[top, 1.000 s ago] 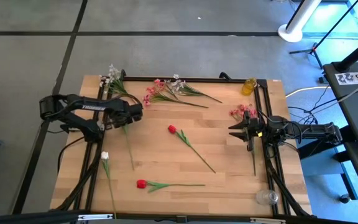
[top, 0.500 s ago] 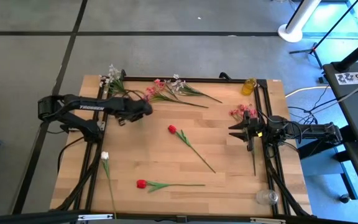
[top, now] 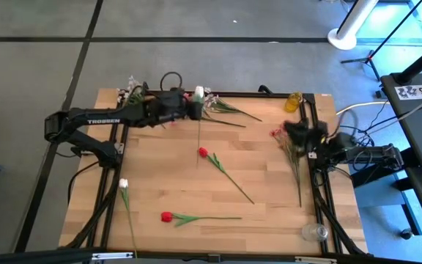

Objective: Sort flowers into vase by color
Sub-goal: Put the top white flower into the transparent vase

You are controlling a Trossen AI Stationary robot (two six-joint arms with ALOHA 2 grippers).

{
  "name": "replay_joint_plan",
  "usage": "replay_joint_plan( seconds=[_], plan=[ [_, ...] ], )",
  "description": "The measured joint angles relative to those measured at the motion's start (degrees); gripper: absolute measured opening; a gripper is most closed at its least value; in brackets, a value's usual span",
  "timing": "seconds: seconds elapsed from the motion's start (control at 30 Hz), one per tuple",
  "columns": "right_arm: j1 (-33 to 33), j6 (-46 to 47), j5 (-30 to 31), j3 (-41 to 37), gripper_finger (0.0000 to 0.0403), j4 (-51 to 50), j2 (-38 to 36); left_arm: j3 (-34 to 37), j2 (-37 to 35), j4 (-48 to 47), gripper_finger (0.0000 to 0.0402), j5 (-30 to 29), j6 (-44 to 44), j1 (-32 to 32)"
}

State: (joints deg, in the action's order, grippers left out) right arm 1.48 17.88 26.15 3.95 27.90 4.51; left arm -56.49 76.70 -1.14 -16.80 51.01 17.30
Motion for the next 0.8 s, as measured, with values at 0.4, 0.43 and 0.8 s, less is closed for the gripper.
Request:
replay_joint_plan(
  seconds=[0.4, 0.43, 0.8],
  plan=[
    [0.0, -1.4, -3.7, 11.7, 0.0123, 3.1, 20.5, -2.2, 0.0, 24.5, 0.0004, 1.6, -13.4, -3.4],
    [0.0, -1.4, -3.9, 14.0, 0.0123, 3.2, 24.2, -2.2, 0.1, 26.4, 0.0004, 2.1, -14.3, -4.1],
    [0.0, -7.1, -16.0, 41.0, 0.0123, -0.7, 55.3, -2.2, -0.7, 32.6, 0.0005, 4.2, -22.6, -14.2]
  ],
)
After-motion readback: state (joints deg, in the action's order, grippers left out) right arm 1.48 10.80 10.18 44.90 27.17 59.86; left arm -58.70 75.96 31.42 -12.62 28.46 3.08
